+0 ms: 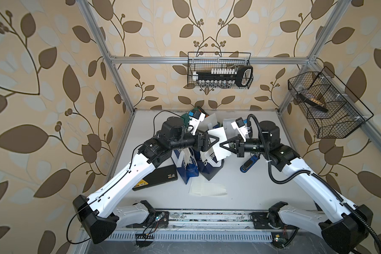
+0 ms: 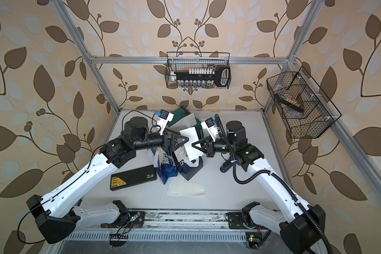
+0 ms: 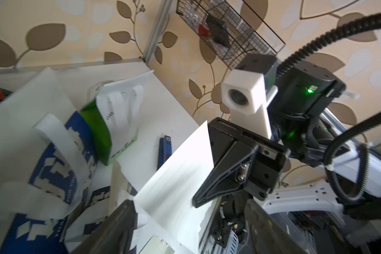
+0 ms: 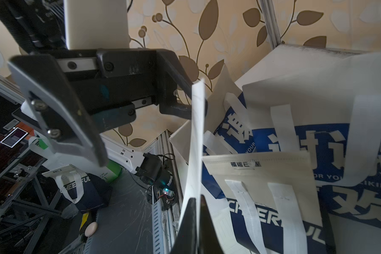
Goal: Staple the receipts to the bags
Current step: Hold the receipt from the takeout bag.
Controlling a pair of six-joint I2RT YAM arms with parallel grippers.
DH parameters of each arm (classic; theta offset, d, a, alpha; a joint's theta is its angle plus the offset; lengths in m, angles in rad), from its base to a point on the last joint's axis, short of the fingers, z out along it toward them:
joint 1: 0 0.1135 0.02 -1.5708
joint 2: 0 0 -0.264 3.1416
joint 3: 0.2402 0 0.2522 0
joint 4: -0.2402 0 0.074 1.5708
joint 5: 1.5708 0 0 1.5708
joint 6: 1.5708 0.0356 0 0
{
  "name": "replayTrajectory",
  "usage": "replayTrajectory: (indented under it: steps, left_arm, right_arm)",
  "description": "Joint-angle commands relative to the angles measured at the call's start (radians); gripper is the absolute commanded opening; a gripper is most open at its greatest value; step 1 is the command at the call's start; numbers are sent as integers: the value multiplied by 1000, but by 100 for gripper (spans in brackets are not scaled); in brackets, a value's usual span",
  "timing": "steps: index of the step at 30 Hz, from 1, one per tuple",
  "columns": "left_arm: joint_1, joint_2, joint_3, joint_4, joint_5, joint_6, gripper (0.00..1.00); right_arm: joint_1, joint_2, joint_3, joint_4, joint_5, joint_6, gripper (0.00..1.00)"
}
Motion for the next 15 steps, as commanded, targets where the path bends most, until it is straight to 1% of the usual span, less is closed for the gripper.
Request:
replayTrajectory:
  steps: [1, 6, 9, 12, 15]
  left_arm:
    - [15, -58, -12, -25, -167, 46, 84]
    - [17, 24, 50, -143, -155, 111, 84]
    - [17, 49, 55, -160, -143, 135, 84]
    - [17, 55, 55, -172, -128, 153, 84]
    - [17, 59, 64, -195, -104, 173, 84]
  right_arm:
    - [2, 13, -15, -43, 33, -54, 0]
    - [16, 67, -27, -85, 15, -102, 0]
    - [32, 84, -33, -96, -4, -127, 0]
    - [55, 101, -35, -130, 2, -162, 0]
    - [62, 108, -51, -137, 10, -166, 0]
